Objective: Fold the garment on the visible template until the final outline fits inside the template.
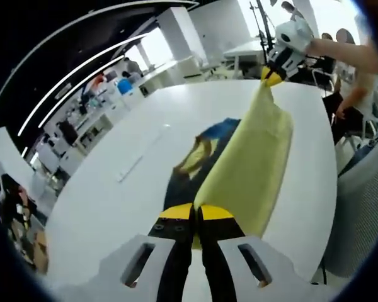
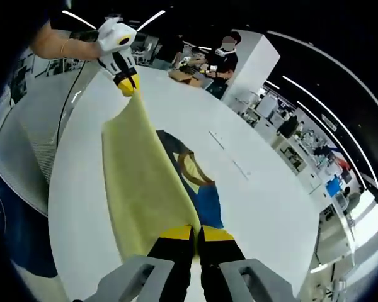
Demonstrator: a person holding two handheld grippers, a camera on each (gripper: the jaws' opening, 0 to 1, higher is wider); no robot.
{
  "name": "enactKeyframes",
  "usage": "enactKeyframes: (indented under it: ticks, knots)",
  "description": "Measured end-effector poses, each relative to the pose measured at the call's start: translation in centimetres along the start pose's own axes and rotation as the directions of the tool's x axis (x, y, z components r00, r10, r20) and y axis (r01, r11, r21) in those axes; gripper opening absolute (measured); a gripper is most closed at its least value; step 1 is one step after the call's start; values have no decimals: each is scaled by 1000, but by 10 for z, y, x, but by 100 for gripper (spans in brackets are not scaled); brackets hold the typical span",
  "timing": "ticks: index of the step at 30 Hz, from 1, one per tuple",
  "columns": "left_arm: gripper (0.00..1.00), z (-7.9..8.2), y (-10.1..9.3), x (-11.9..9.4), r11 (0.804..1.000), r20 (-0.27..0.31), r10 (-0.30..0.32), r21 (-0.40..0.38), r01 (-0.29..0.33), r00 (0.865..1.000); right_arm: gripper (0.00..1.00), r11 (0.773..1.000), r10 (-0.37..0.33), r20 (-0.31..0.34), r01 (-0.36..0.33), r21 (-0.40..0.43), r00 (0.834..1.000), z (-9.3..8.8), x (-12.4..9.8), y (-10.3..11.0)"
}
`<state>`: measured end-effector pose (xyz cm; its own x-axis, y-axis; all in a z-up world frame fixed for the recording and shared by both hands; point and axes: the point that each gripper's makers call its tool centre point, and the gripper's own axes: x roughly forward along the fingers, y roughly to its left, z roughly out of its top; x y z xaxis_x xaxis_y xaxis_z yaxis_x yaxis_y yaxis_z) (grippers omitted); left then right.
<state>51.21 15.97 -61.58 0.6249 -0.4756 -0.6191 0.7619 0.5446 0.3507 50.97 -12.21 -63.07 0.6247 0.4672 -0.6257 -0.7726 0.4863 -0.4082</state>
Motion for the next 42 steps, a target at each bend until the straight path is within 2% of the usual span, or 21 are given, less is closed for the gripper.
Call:
enactKeyframes:
  ticks: [10, 13, 17, 27, 33, 36, 42]
  knots:
    - [0, 18, 26, 8, 995, 59, 75, -68, -71, 995, 0, 998, -56, -12, 55, -13, 998, 5, 9, -23]
    - [0, 22, 32, 11, 994, 69, 96, -56, -93, 993, 0, 997, -72, -11, 71, -12, 997, 7, 11, -30]
    - [0, 25, 41, 15, 991, 74, 121, -69, -116, 990, 0, 996, -92, -2, 92, -13, 996, 11, 13, -38]
    - [0, 28, 60, 29, 978, 88, 164, -143, -150, 983, 0, 988, -138, -44, 135, -78, 989, 11, 28, -50]
    - [0, 21, 68, 48, 981, 53, 177, -94, -171, 983, 0, 983, -169, -64, 163, -90, 984, 10, 40, -58]
    - [0, 20, 71, 55, 982, 53, 173, -92, -168, 983, 0, 975, -192, -98, 178, -134, 976, 5, 48, -63]
    - [0, 11, 79, 79, 983, 24, 164, -92, -161, 986, 0, 974, -197, -129, 179, -139, 972, -4, 71, -69]
